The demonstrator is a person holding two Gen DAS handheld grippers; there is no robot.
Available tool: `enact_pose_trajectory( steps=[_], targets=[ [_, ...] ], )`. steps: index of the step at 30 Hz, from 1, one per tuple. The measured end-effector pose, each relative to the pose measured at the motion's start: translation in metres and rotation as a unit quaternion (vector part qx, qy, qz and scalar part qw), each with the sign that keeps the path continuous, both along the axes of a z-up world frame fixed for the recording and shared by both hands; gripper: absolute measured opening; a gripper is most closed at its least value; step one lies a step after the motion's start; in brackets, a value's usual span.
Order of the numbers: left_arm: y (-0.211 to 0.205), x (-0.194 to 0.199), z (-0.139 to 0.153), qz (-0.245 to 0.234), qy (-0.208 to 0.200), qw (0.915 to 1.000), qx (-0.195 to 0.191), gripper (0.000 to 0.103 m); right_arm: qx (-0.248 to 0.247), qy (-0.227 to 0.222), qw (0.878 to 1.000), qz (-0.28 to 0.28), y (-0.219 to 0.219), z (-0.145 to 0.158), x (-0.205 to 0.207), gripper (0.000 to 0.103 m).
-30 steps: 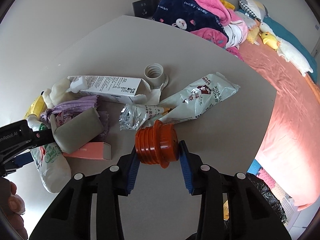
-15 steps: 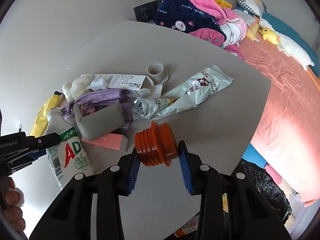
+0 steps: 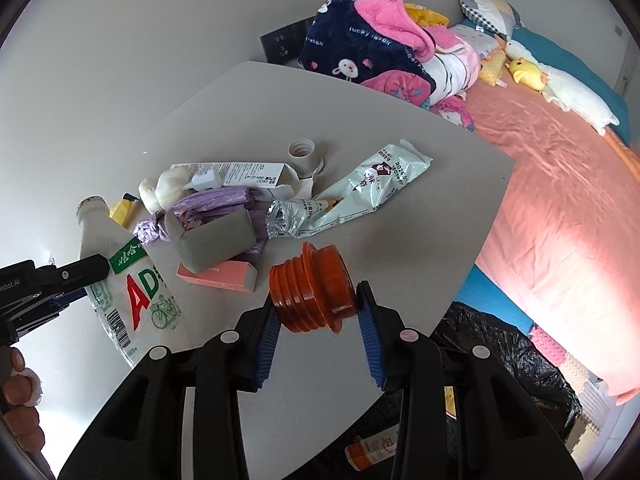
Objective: Collect trash
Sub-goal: 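Carry the bottle and cap over the trash bag and release both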
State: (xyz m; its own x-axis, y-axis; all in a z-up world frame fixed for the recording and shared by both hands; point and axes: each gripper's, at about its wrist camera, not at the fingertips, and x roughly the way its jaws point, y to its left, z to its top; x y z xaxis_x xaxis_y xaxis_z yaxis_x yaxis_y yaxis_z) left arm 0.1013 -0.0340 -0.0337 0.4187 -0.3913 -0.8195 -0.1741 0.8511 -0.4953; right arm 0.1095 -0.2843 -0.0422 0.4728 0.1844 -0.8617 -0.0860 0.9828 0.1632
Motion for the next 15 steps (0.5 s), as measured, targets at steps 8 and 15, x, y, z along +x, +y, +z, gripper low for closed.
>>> enact_pose_trajectory(
  steps=[8, 15],
  targets=[
    [-0.009, -0.018, 0.027, -0.025, -0.034, 0.9991, 0.002, 0.026, 0.011, -0.024, 1.000, -0.016, -0.019, 0.021, -0.019, 0.039],
    [-0.033, -0.024, 0.036, -0.058, -0.042, 0.9974, 0.000, 0.026, 0.014, -0.042, 0.998, -0.035, -0.037, 0.037, -0.039, 0.039]
  ],
)
